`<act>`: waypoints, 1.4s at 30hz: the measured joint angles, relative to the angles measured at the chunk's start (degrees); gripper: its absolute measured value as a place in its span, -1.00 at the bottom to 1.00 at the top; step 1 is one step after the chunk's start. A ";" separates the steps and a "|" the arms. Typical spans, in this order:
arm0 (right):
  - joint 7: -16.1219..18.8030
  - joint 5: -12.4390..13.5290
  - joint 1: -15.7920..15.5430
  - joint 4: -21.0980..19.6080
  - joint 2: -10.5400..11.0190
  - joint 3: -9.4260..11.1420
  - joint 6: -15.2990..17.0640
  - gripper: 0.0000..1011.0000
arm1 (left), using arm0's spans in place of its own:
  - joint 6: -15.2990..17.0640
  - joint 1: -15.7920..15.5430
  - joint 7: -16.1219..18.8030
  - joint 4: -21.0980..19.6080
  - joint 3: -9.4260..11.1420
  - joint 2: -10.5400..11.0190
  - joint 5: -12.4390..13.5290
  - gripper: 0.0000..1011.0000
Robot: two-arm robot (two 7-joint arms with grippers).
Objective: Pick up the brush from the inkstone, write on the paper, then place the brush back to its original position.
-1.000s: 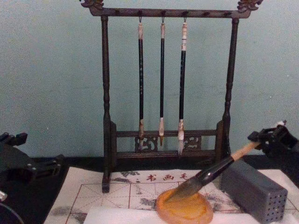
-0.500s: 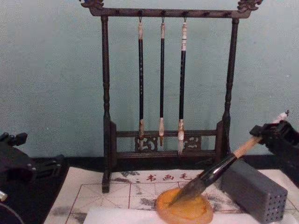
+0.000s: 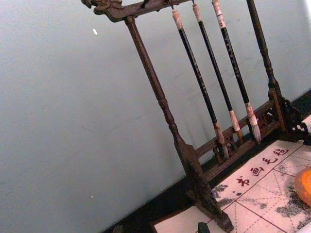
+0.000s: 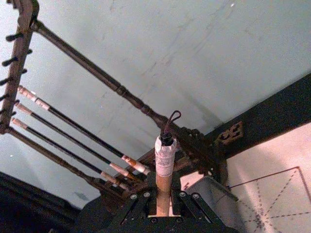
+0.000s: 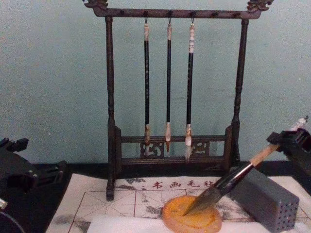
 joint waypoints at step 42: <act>-1.26 -0.88 -0.96 -1.88 1.87 1.00 -2.49 -0.65 | 0.00 0.00 0.00 0.00 0.00 0.00 0.00 0.98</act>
